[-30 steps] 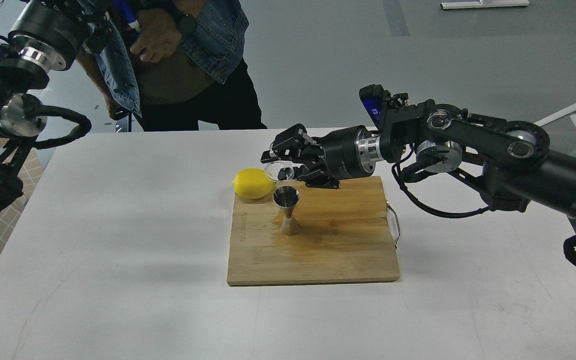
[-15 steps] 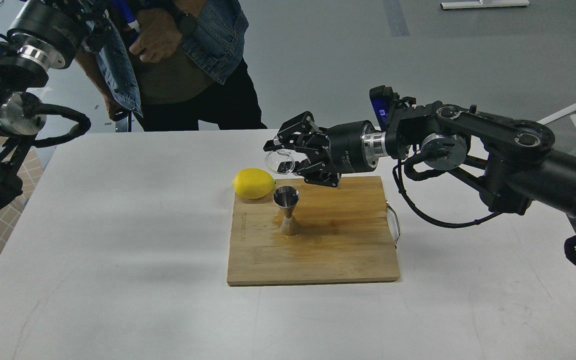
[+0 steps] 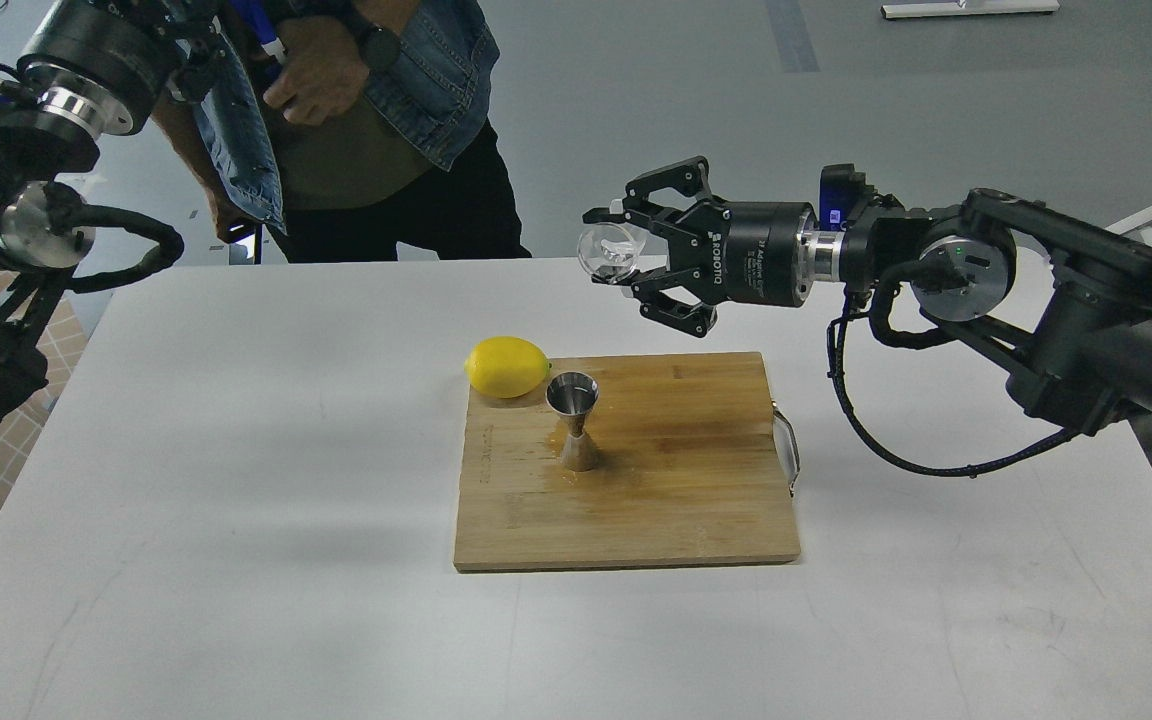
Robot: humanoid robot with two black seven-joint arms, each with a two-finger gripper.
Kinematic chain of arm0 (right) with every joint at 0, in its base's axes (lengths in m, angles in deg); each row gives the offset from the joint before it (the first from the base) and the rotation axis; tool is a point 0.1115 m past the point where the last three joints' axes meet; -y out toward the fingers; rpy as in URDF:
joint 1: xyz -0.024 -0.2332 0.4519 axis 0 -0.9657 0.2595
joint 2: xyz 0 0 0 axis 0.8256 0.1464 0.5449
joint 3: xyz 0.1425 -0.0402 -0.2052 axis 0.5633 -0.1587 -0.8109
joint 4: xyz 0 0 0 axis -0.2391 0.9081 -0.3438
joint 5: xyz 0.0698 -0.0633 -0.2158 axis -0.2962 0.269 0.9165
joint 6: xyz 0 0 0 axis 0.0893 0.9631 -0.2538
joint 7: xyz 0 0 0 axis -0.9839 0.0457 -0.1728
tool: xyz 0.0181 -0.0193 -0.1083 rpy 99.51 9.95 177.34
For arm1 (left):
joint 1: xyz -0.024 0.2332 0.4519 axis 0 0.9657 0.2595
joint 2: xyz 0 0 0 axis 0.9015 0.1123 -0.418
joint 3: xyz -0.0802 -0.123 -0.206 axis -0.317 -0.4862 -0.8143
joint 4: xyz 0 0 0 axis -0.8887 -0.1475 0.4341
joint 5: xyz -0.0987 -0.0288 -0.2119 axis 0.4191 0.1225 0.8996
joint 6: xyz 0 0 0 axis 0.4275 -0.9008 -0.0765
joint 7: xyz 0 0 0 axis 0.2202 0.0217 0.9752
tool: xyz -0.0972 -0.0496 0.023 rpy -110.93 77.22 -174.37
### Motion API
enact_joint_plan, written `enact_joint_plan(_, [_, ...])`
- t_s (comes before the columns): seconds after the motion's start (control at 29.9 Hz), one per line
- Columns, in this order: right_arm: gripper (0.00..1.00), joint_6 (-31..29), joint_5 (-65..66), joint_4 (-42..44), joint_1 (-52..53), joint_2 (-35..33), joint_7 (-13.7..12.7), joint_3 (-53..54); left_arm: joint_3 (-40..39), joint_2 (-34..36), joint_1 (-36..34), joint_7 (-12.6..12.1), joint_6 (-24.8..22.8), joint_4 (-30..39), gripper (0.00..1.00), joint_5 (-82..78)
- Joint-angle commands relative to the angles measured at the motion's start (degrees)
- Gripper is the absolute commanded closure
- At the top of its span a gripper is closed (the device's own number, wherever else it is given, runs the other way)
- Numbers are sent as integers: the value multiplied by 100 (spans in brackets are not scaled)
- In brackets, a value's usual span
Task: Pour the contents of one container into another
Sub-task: 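Lift the glass away from the jigger and turn it upright, then lower the clear glass toward the table beside the board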
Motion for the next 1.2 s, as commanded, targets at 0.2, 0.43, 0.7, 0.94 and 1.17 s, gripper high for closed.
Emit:
enact_joint_plan(0.2, [57,0,-665,90,-817,-56,-1,785,17,17,-35,0,0,1,2,0])
enact_joint_plan(0.43, [56,0,-1008,125,-1458,-135,-1,1461,44,9,-35,-9,0,1,2,0])
enact_joint_plan(0.7, [56,0,-1061,117,-2513,-241,-1,2515,70,9,-44,-9,0,1,2,0])
enact_joint_plan(0.94, [56,0,-1297,82,-3488,-390,-1,3535,79,-18,-44,-26,0,1,2,0])
enact_joint_plan(1.17, [55,0,-1588,134,-4060,-408,-1,4151,79,-18,-44,-26,-9,1,2,0])
